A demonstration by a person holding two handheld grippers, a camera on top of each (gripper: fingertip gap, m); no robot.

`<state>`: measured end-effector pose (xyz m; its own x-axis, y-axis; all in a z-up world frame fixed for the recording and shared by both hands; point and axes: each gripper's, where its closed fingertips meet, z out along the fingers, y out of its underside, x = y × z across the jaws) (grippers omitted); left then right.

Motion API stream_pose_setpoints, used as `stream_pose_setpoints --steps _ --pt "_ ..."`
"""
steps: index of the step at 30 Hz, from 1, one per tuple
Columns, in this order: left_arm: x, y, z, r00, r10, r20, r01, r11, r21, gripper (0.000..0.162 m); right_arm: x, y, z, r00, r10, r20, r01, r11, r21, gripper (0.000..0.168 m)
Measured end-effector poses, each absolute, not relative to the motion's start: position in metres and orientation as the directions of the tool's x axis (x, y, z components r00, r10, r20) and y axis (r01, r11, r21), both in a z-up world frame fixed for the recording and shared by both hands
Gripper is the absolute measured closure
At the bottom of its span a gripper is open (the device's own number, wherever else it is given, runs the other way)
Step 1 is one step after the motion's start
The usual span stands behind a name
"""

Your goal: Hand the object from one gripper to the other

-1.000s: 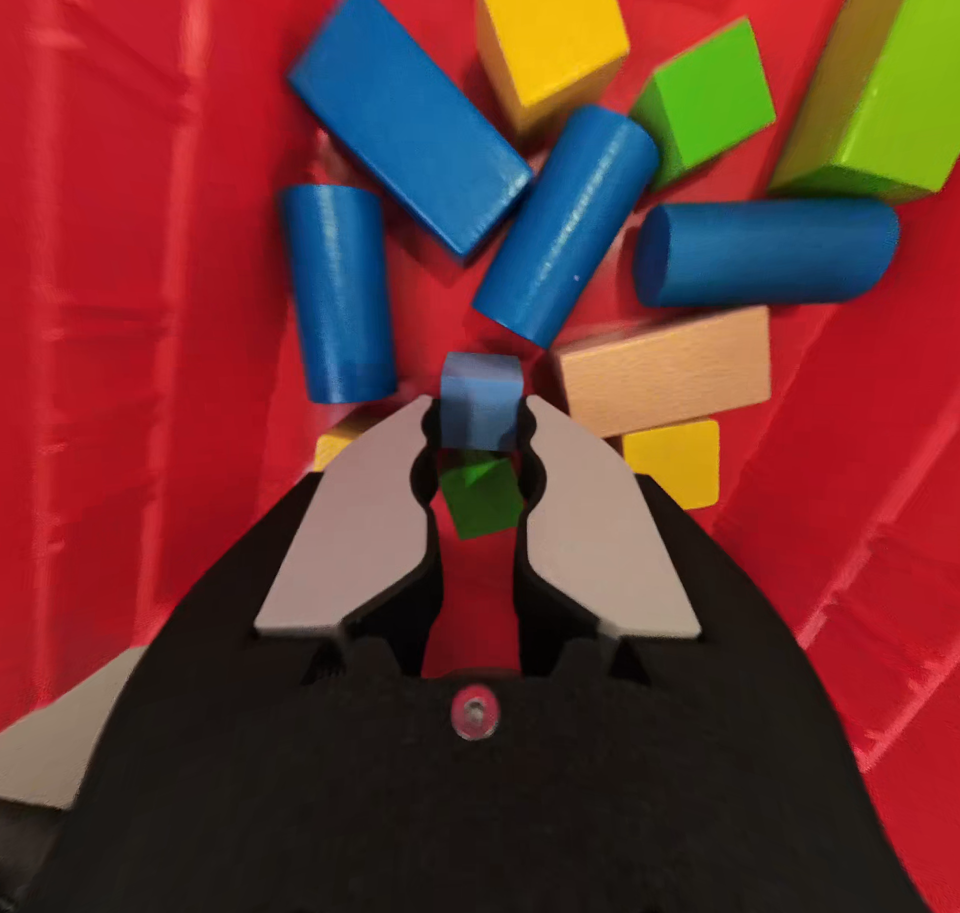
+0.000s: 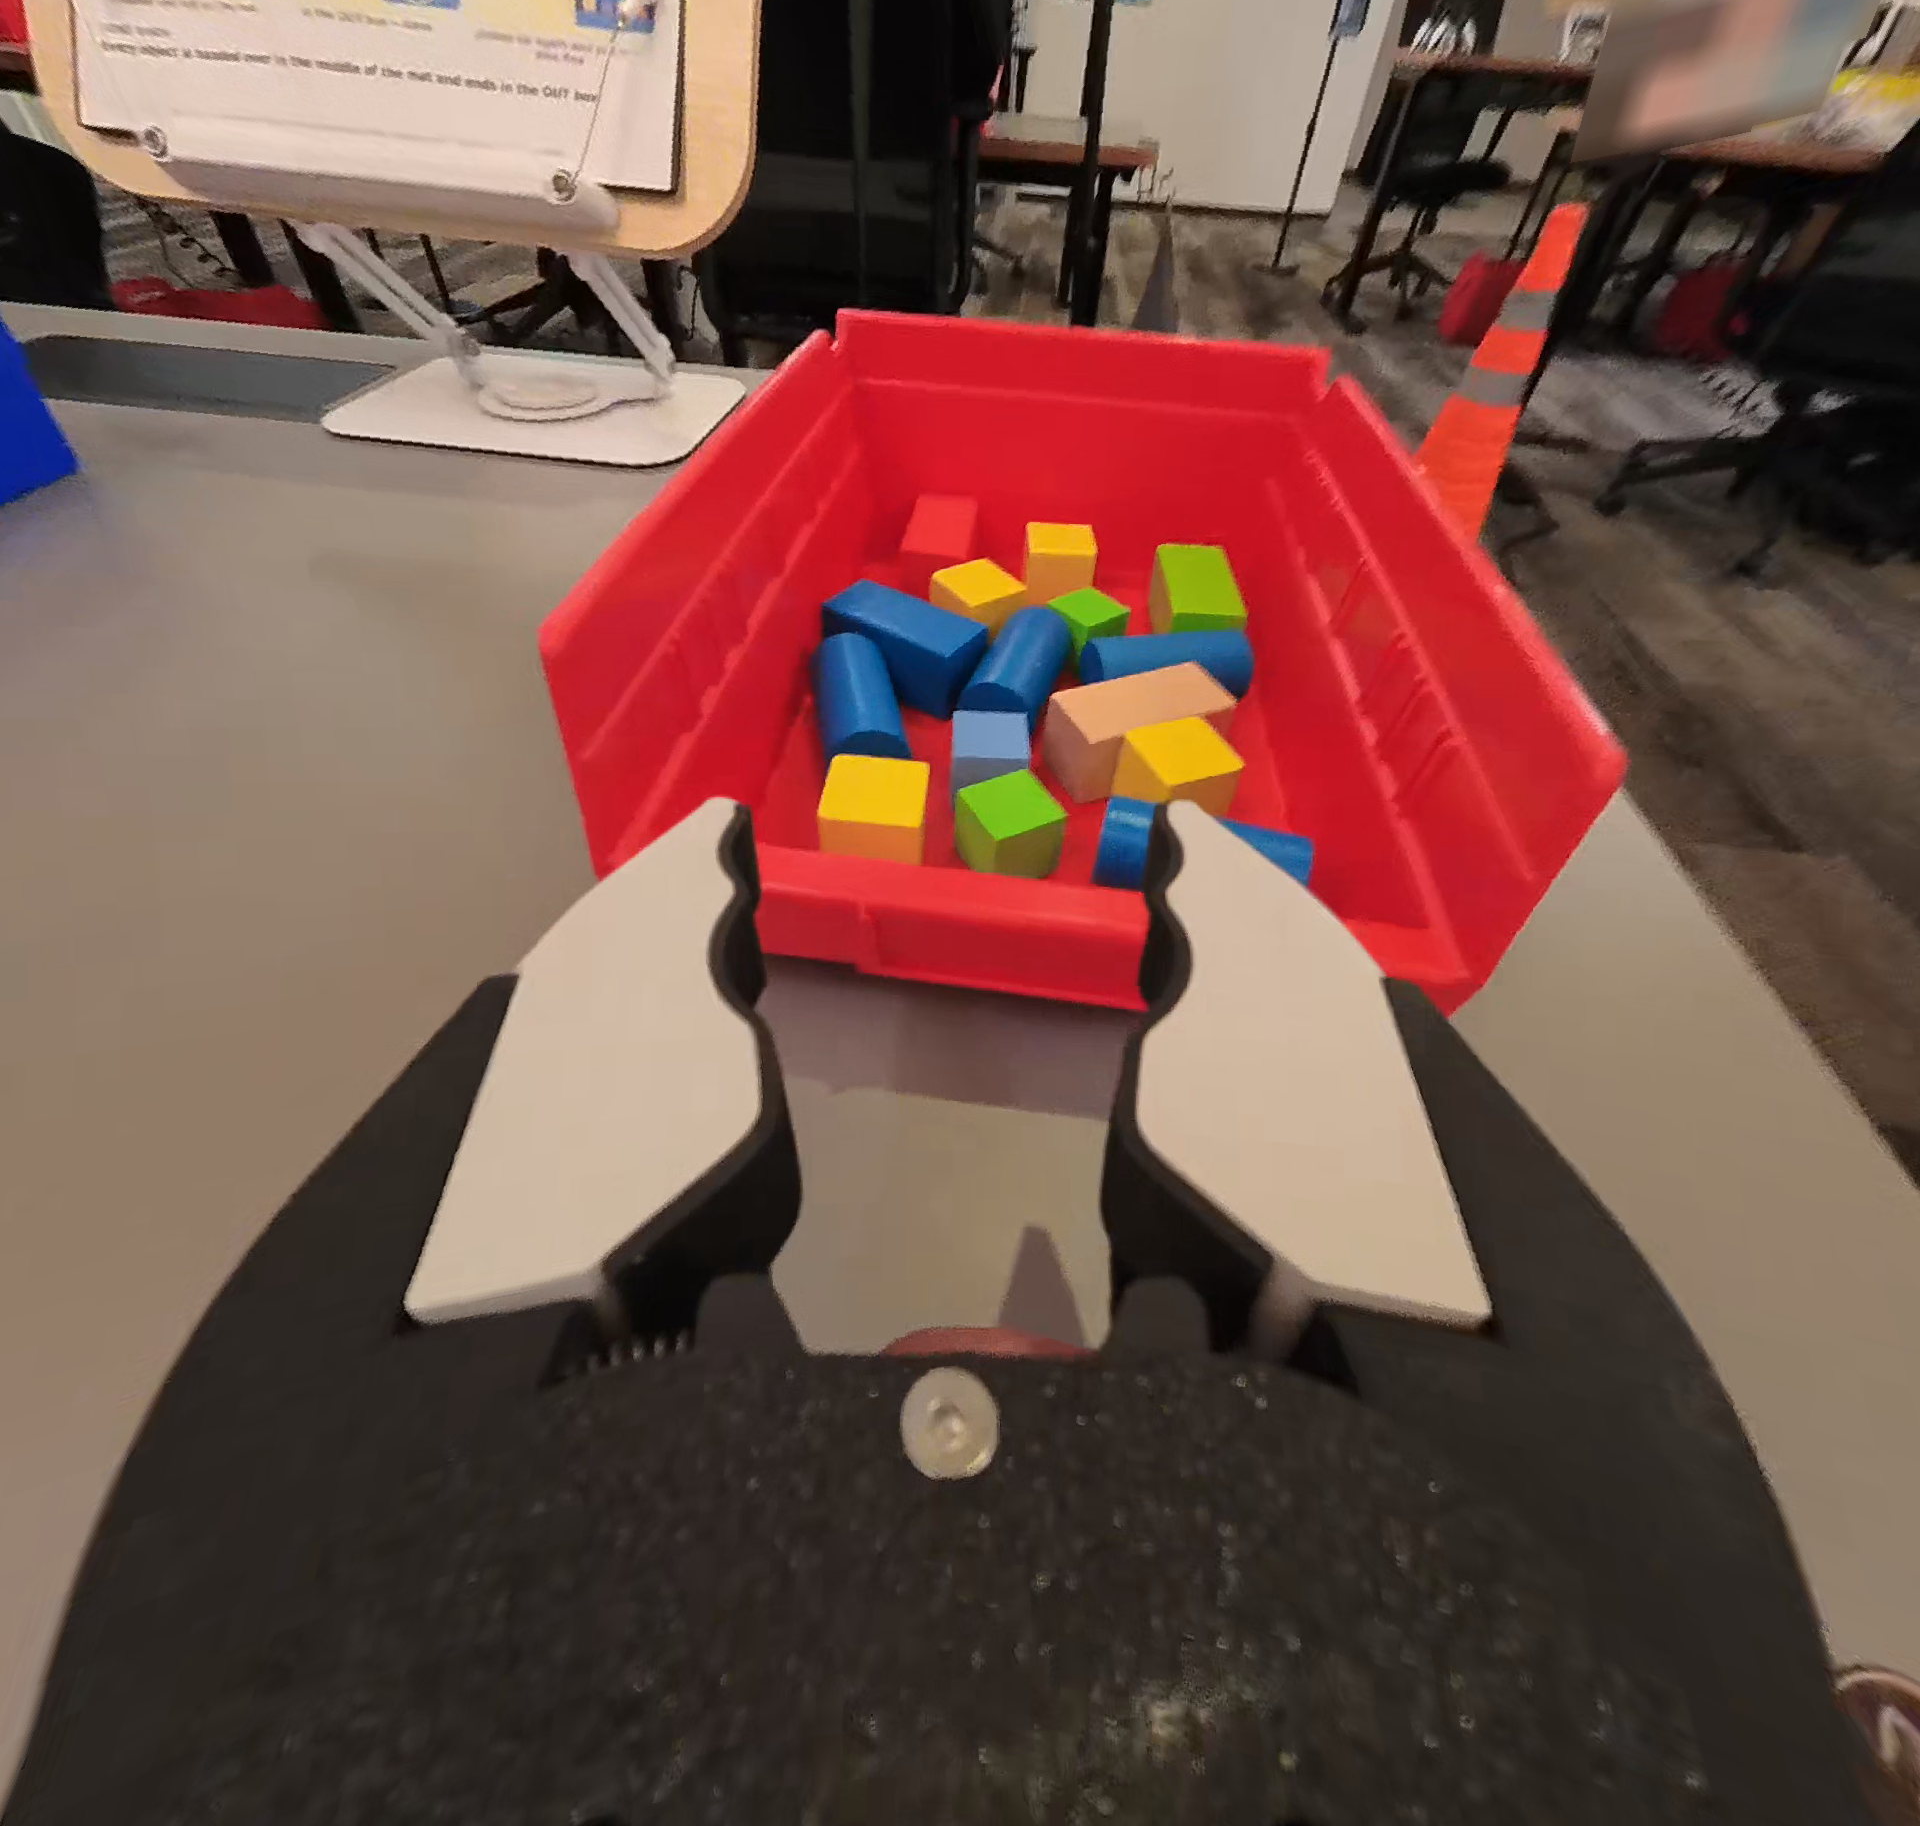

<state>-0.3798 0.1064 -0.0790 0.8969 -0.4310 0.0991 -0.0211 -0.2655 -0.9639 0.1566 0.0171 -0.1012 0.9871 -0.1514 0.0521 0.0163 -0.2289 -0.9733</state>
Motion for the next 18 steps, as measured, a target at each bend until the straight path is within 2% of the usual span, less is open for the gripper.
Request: stream_pose_setpoints --steps 4,9,13,18 --pt "-0.384 0.113 -0.089 0.902 -0.416 0.116 -0.018 -0.306 -0.952 0.105 0.161 0.018 -0.106 0.989 -0.140 0.037 0.002 -0.240 -0.971 0.103" --pt "-0.378 0.115 -0.101 0.892 -0.432 0.133 -0.030 -0.348 -0.937 0.106 0.154 0.018 -0.109 0.987 -0.092 -0.129 -0.146 -0.218 -0.965 0.106" --pt "-0.373 0.113 -0.099 0.884 -0.449 0.132 -0.033 -0.342 -0.939 0.106 0.156 0.022 -0.116 0.994 -0.098 -0.056 -0.080 -0.267 -0.960 0.107" --pt "-0.372 0.113 -0.098 0.882 -0.453 0.134 -0.032 -0.342 -0.939 0.107 0.146 0.022 -0.114 0.994 -0.068 -0.089 -0.103 -0.250 -0.963 0.109"
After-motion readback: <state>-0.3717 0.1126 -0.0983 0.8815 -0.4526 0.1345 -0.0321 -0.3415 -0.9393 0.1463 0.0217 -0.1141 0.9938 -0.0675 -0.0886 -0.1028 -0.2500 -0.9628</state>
